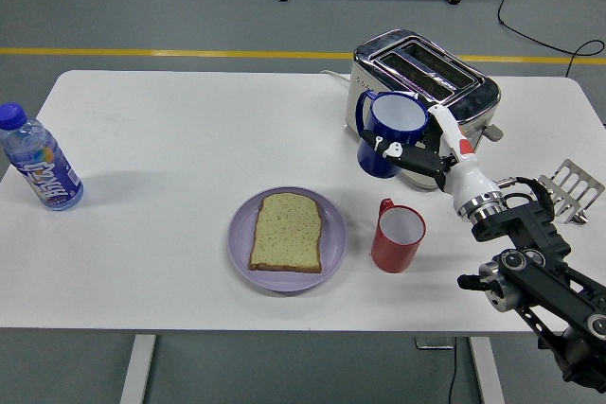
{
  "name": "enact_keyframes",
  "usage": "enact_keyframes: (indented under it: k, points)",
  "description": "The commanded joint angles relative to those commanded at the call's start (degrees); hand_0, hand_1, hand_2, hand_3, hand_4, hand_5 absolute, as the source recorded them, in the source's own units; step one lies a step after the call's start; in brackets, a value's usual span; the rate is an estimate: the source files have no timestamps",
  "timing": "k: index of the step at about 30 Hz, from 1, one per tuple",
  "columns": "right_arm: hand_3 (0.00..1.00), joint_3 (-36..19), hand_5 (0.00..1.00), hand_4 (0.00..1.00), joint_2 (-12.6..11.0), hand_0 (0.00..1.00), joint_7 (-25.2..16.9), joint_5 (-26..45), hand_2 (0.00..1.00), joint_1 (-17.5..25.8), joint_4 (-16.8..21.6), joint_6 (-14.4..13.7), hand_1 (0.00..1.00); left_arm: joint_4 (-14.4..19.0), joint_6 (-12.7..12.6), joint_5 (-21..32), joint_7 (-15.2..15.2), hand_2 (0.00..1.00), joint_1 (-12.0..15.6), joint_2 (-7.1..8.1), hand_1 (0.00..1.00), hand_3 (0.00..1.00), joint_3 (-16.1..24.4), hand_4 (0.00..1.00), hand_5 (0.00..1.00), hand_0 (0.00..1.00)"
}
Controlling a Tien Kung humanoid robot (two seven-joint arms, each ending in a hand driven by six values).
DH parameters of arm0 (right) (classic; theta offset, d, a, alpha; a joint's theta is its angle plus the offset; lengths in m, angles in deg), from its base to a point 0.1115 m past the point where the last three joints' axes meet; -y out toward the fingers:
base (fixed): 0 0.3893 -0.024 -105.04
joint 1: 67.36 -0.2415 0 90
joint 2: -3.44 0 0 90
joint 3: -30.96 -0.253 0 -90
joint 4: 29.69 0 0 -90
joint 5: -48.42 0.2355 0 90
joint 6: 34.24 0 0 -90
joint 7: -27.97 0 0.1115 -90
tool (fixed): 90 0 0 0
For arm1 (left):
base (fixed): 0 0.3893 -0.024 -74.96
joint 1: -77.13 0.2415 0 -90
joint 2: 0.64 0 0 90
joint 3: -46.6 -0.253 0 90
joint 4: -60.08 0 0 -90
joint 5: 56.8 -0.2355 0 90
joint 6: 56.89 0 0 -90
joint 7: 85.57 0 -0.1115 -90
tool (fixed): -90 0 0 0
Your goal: Pick up the cup,pour liquid into bread,place the cup on the desk
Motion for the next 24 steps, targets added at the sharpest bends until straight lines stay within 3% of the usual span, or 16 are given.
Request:
enact_keyframes:
  k: [8,13,24]
  points:
    - [0.523,4.1,0.002,0.718,0.8,0.457,0.3,0.2,0.531,-2.9,-2.4,0.2,0.414,0.0,-0.1,-0.6,0.2,0.773,0.2,0.02,0.756,0.611,0.4,0.396,0.998,0.69]
    - [0.524,7.8,0.002,0.719,1.9,0.458,0.6,0.0,0.532,-6.4,-5.8,0.6,0.415,0.1,-0.3,-1.4,0.4,0.773,0.5,0.07,0.756,0.611,0.9,0.396,0.998,0.69]
    - [0.527,8.7,0.002,0.717,4.2,0.457,0.8,-4.0,0.533,-10.6,-11.8,1.1,0.418,0.1,-0.3,-2.1,0.6,0.773,0.7,0.15,0.756,0.611,1.2,0.396,0.998,0.69]
